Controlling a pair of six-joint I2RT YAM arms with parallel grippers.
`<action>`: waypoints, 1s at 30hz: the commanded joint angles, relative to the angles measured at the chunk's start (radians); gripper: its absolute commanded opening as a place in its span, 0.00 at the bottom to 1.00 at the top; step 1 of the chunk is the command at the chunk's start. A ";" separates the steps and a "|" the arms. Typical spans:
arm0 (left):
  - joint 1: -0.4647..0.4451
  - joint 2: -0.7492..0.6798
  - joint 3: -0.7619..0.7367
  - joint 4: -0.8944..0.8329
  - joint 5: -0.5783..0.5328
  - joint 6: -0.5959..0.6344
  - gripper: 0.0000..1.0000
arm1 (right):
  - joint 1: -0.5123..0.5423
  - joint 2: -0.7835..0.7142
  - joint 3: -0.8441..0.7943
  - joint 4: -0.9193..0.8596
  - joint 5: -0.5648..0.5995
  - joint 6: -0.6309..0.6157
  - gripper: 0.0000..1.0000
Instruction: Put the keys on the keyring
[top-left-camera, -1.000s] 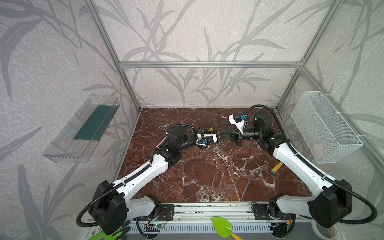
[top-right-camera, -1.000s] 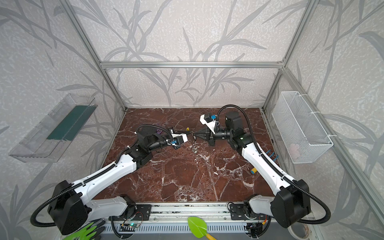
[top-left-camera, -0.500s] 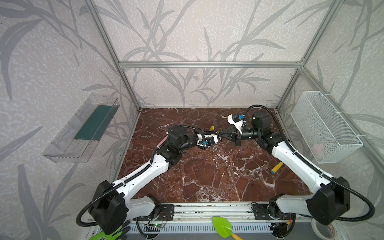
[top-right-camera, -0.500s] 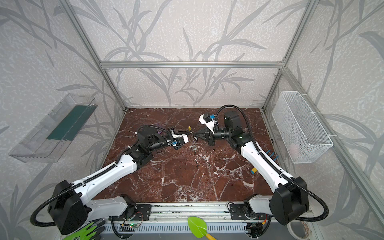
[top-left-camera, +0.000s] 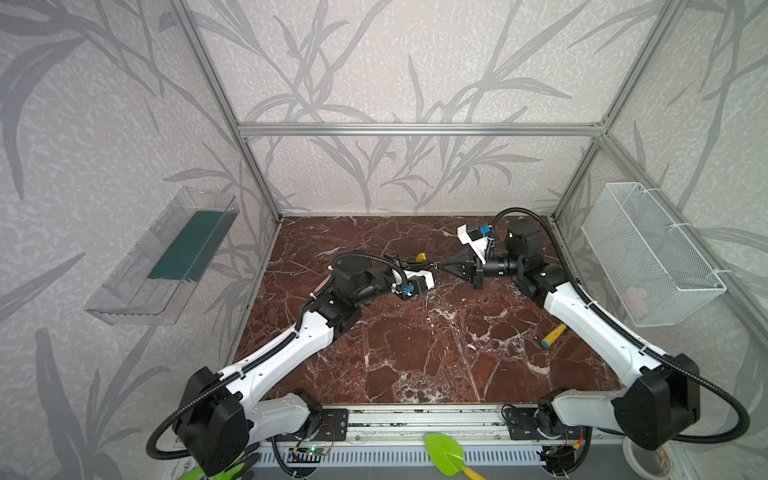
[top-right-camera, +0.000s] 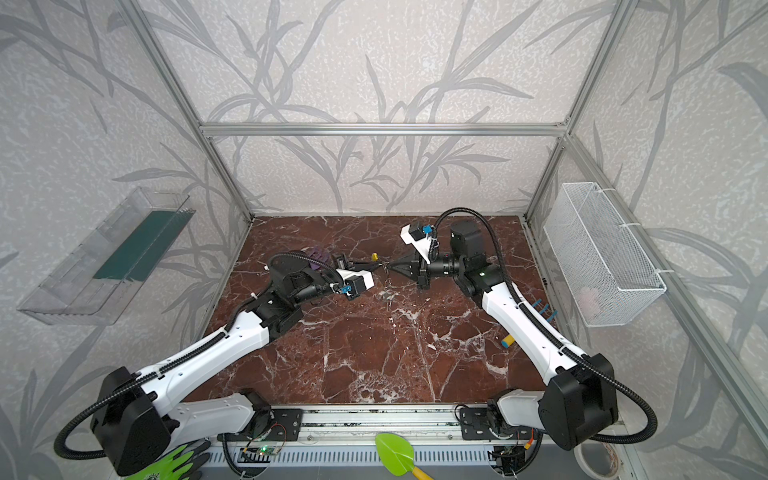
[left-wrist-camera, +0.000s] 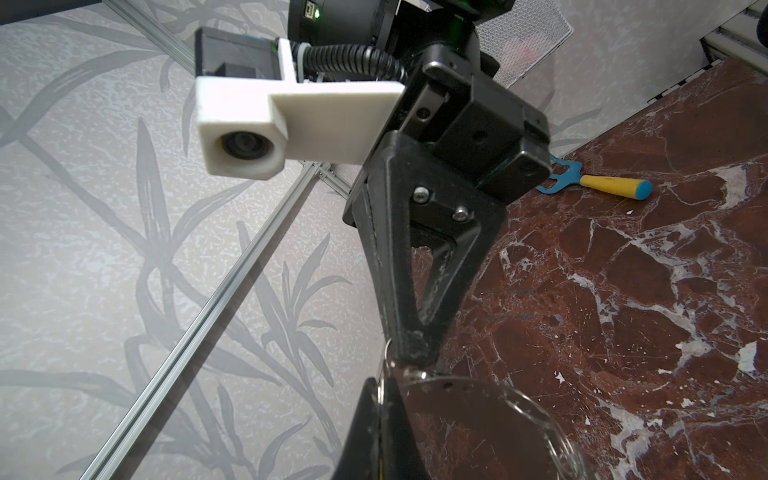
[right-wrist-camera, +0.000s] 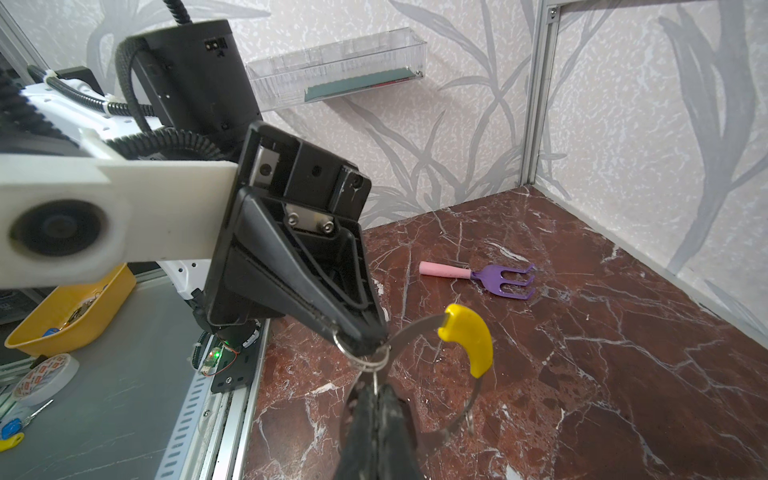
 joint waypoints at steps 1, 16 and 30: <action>-0.007 -0.032 -0.015 0.016 0.058 0.031 0.00 | -0.005 -0.010 0.000 0.037 -0.010 0.030 0.00; 0.035 0.028 -0.021 0.217 0.133 -0.418 0.00 | -0.005 -0.022 0.001 -0.024 0.041 -0.081 0.29; 0.080 0.097 0.022 0.327 0.188 -0.693 0.00 | -0.006 -0.142 -0.022 0.062 0.155 -0.246 0.35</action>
